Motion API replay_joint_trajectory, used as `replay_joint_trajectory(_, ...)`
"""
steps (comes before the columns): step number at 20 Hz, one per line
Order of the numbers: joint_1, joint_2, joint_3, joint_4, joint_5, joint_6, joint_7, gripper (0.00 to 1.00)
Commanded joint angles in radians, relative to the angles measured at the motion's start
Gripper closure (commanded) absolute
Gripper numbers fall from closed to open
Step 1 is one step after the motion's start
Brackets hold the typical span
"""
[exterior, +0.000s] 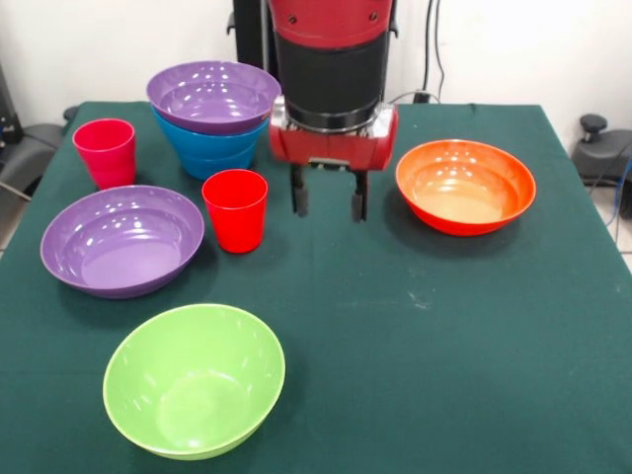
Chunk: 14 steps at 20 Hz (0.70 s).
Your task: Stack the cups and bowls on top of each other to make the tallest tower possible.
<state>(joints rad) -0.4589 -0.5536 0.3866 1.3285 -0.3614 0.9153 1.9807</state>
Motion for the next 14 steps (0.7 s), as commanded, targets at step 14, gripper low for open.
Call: replay_joint_trajectory(14,0.136,0.493,0.179,-1.021,-0.144,0.489,-0.144,0.0)
